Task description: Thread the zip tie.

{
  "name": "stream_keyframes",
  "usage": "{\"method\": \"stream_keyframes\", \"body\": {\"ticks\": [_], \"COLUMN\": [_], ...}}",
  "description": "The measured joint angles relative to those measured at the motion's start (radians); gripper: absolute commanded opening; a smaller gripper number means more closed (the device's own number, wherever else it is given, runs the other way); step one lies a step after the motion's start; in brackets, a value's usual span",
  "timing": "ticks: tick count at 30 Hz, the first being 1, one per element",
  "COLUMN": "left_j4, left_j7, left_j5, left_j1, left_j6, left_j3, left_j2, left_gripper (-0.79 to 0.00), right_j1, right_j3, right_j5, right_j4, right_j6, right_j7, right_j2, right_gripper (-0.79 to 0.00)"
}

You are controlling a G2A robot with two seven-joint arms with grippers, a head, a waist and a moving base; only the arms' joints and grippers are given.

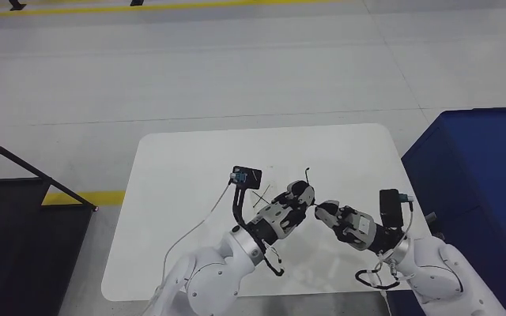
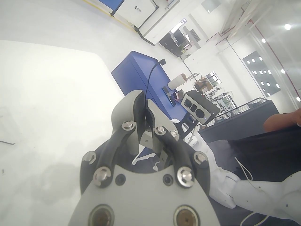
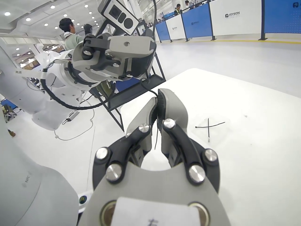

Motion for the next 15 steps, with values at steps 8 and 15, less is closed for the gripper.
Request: {"method": "stream_keyframes", "body": {"ticks": [8,15], "left_j4": [-0.022,-0.033], "left_j7": [0.026,0.049], "left_j5": [0.001,0.034], "left_j1": [0.021,0.028], "left_j6": [-0.030,-0.023], "left_j3": [-0.013,-0.016], "left_j2": [0.003,0.005], "left_gripper": [-0.785,-0.785], "right_j1": [-0.001,-0.003], "right_j3": [-0.009,-0.011], "right_j5": [-0.071,-0.111], "right_j4": [-0.011,-0.017], "right_j6": [0.028,0.039], "right_j7": [-0.028,-0.043], "right_j2": [-0.008,-0.012], "right_gripper": [-0.785,-0.785]}}
